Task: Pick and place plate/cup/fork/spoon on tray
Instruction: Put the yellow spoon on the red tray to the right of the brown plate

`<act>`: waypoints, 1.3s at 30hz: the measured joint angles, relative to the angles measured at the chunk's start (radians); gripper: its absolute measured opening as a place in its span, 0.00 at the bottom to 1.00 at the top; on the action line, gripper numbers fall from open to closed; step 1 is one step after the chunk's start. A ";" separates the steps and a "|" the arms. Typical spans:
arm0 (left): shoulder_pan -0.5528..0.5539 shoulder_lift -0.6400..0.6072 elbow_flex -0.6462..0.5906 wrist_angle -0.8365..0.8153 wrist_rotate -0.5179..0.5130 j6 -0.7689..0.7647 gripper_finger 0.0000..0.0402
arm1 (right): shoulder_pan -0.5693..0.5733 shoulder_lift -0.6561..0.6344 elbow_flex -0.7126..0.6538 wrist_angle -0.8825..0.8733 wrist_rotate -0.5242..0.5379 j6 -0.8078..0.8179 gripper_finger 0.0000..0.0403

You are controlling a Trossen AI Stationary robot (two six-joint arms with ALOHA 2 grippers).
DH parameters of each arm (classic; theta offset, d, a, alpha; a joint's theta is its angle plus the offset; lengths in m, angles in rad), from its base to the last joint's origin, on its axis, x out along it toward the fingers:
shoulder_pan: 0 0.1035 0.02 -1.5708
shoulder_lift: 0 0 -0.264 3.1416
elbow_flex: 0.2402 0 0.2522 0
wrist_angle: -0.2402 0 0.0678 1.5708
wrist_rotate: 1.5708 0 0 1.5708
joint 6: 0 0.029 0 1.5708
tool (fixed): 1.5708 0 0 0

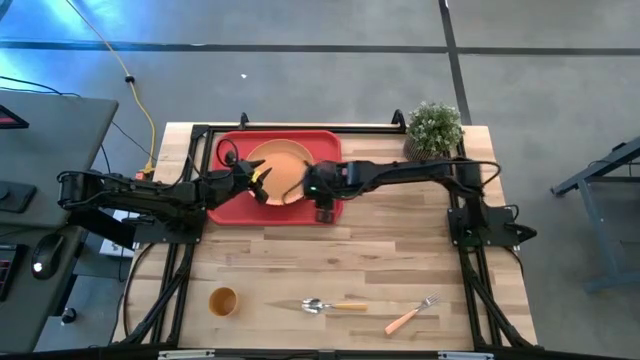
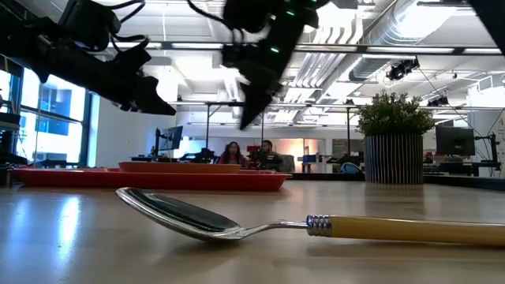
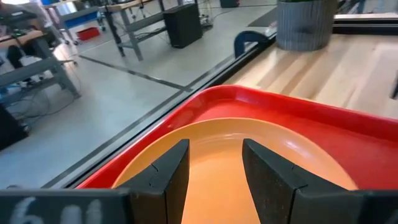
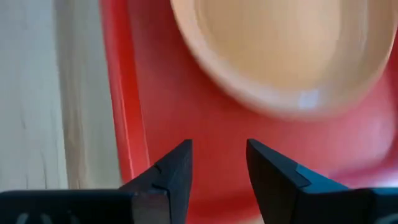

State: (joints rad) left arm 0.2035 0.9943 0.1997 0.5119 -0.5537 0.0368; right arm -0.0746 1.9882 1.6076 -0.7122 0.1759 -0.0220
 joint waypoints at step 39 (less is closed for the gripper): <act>0.041 0.001 0.000 0.329 0.323 -0.158 0.35 | 0.579 -0.129 -0.515 0.702 0.014 0.343 0.28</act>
State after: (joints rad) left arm 0.2443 0.9951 0.1993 0.8408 -0.2302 -0.1211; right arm 0.5044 1.8593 1.0924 -0.0100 0.1903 0.3214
